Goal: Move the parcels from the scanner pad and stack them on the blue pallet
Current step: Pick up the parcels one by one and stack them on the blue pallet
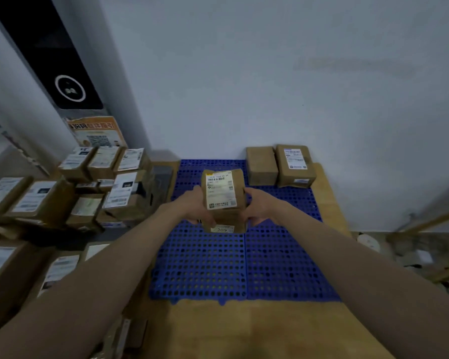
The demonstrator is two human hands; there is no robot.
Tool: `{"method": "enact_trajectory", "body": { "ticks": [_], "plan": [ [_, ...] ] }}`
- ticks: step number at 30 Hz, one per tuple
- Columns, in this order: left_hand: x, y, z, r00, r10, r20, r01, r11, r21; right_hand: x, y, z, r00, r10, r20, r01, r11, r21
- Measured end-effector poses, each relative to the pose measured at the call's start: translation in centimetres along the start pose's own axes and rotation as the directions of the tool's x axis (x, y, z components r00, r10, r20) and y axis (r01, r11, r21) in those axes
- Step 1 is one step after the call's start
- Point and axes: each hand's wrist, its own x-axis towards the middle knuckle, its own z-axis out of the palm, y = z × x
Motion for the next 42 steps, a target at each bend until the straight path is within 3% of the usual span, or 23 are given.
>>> {"method": "enact_trajectory", "body": {
  "ticks": [11, 17, 29, 42],
  "plan": [
    [8.7, 3.4, 1.6, 0.993, -0.004, -0.115, 0.012, 0.998, 0.063, 6.8, 3.2, -5.0, 0.998, -0.008, -0.056, 0.001, 0.991, -0.137],
    [13.7, 3.5, 0.3, 0.992, 0.006, -0.124, 0.001, 0.999, 0.049, 11.9, 3.1, -6.4, 0.995, 0.081, -0.056, -0.090, 0.983, -0.161],
    [25.6, 3.0, -3.3, 0.987, -0.049, -0.152, 0.056, 0.997, 0.048, 24.1, 1.8, -9.5, 0.989, -0.079, -0.126, 0.031, 0.939, -0.342],
    [34.5, 2.2, -2.8, 0.985, -0.029, -0.169, 0.032, 0.999, 0.017, 32.6, 3.9, -10.6, 0.978, -0.002, -0.209, -0.093, 0.892, -0.443]
  ]
}}
